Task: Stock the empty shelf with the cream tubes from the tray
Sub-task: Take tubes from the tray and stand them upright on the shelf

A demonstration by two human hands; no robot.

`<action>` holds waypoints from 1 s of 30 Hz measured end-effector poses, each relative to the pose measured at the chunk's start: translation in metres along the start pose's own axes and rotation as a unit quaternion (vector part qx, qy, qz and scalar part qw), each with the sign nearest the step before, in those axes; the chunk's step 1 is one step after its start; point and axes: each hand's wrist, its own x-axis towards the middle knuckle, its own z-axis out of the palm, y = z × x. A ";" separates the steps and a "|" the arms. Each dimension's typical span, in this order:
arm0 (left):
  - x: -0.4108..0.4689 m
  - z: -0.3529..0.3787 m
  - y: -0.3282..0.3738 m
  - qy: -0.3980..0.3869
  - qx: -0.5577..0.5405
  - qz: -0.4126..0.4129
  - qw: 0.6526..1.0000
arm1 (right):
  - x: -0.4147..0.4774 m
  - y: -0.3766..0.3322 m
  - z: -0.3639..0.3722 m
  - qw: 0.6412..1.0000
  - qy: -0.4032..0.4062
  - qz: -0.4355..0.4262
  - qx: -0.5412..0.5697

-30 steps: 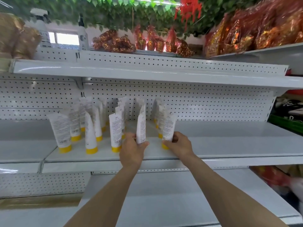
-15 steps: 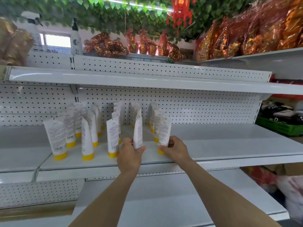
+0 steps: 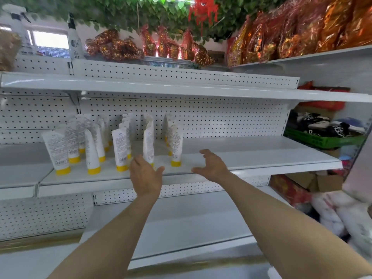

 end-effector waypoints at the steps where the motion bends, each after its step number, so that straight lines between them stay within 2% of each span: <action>1: -0.011 -0.002 0.010 0.010 0.024 0.029 0.999 | -0.010 0.006 -0.014 0.999 0.007 -0.011 -0.032; 5: -0.057 0.001 0.071 -0.029 0.083 0.127 0.988 | -0.056 0.038 -0.075 0.993 0.045 -0.031 -0.106; 8: -0.093 0.014 0.120 -0.075 0.092 0.150 0.982 | -0.087 0.063 -0.116 0.991 0.070 -0.024 -0.109; 16: -0.227 0.070 0.238 -0.186 0.069 0.185 0.963 | -0.186 0.172 -0.223 0.984 0.108 0.062 -0.125; 23: -0.303 0.122 0.282 -0.233 0.083 0.202 0.948 | -0.230 0.257 -0.269 0.979 0.091 0.132 -0.128; 30: -0.319 0.210 0.296 -0.265 0.115 0.214 0.933 | -0.207 0.341 -0.273 0.972 0.074 0.189 -0.116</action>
